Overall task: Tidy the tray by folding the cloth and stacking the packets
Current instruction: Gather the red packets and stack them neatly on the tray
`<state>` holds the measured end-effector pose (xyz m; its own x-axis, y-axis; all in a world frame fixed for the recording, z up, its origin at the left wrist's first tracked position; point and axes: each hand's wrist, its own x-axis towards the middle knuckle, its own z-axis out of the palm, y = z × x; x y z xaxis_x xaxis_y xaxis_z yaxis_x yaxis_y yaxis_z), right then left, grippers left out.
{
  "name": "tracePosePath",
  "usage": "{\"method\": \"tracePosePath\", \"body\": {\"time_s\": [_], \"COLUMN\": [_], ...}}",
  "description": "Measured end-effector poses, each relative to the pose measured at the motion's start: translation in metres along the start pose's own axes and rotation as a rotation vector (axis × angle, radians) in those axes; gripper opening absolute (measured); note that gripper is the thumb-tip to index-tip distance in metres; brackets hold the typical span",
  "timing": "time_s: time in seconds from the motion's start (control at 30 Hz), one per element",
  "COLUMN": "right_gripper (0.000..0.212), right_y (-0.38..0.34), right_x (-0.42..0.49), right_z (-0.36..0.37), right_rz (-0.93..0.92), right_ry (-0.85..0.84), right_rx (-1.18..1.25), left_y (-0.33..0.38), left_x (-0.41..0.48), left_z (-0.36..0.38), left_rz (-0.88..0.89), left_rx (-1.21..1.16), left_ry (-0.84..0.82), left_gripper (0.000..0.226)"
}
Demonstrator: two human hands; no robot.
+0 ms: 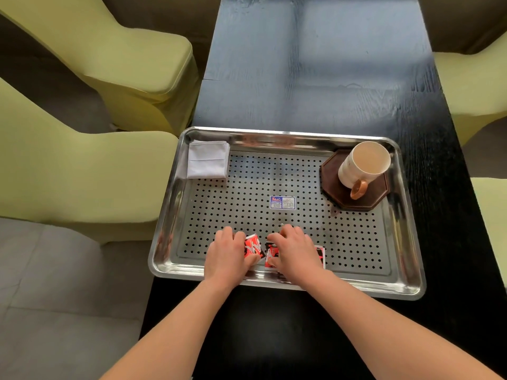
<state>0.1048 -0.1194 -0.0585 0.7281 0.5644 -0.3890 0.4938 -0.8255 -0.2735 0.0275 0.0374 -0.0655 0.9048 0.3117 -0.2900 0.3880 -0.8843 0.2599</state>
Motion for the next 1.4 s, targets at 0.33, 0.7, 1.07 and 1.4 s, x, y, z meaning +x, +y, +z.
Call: {"method": "tracePosePath", "body": {"time_s": [0.33,0.7,1.07,1.4], "right_gripper": [0.05,0.049,0.061,0.053], "right_y": [0.002,0.001,0.041,0.034], "right_x": [0.002,-0.003,-0.028,-0.018], "right_z": [0.002,0.003,-0.009,-0.009], "right_rz": [-0.003,-0.017,-0.068,-0.061], "right_ry": [0.005,-0.004,-0.047,-0.003], "right_rx": [0.046,0.065,-0.047,-0.025], "left_y": [0.004,-0.004,-0.012,-0.01], "left_x": [0.012,0.012,-0.004,-0.008], "left_z": [-0.006,-0.01,-0.008,-0.006], "left_rz": [0.211,0.302,0.162,0.155], "left_rx": [-0.022,-0.028,-0.213,-0.143], "left_ry": [-0.131,-0.189,-0.169,-0.151], "left_gripper": [0.055,0.056,0.067,0.061]}}
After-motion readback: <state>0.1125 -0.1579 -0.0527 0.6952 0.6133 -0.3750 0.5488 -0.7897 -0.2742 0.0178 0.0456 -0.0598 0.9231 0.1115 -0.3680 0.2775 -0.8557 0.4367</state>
